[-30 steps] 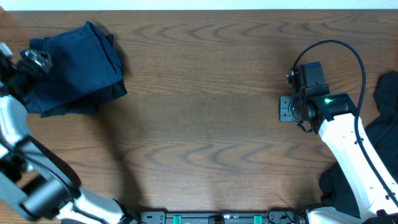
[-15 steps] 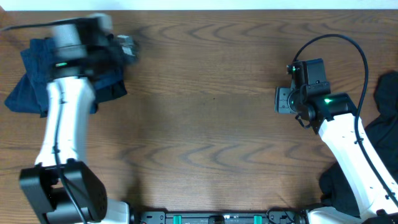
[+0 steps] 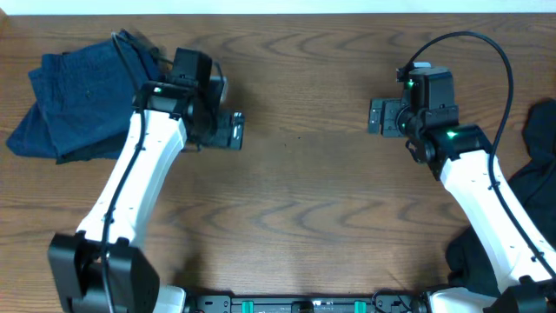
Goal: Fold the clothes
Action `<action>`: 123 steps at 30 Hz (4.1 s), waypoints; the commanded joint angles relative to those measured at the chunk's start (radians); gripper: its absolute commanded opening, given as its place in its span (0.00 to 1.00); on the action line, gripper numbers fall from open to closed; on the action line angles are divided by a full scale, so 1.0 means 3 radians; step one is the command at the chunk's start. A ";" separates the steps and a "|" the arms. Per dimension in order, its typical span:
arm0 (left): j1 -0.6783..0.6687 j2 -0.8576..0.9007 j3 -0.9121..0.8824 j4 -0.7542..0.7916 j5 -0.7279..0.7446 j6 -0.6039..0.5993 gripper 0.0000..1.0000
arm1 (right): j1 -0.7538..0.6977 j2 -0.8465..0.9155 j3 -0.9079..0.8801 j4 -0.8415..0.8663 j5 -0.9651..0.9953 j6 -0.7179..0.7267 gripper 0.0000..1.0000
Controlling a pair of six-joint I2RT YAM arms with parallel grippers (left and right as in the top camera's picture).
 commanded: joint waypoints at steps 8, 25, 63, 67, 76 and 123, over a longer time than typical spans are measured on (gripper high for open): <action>0.0039 -0.0838 -0.0263 -0.0415 -0.0743 -0.0322 0.98 | 0.0010 -0.0796 0.0001 -0.0533 0.0280 0.0394 0.99; -0.0107 -0.3090 -0.1614 0.1073 -0.0683 -0.0332 0.98 | 0.0477 -0.2537 -0.1489 -0.0020 0.0796 0.0355 0.99; -0.0107 -0.3101 -0.1614 0.1025 -0.0683 -0.0332 0.98 | -0.0275 -0.3105 -0.1658 -0.1213 0.0671 0.0354 0.99; -0.0107 -0.3101 -0.1614 0.1024 -0.0683 -0.0332 0.98 | -0.0337 -0.3504 -0.1843 -0.1090 0.0670 0.0289 0.99; -0.0107 -0.3101 -0.1614 0.1024 -0.0683 -0.0331 0.98 | -0.0470 -0.4423 -0.2775 0.0137 0.0219 -0.0200 0.99; -0.0107 -0.3101 -0.1614 0.1025 -0.0683 -0.0332 0.98 | -0.0655 -0.4756 -0.3619 0.1469 -0.0201 -0.0687 0.99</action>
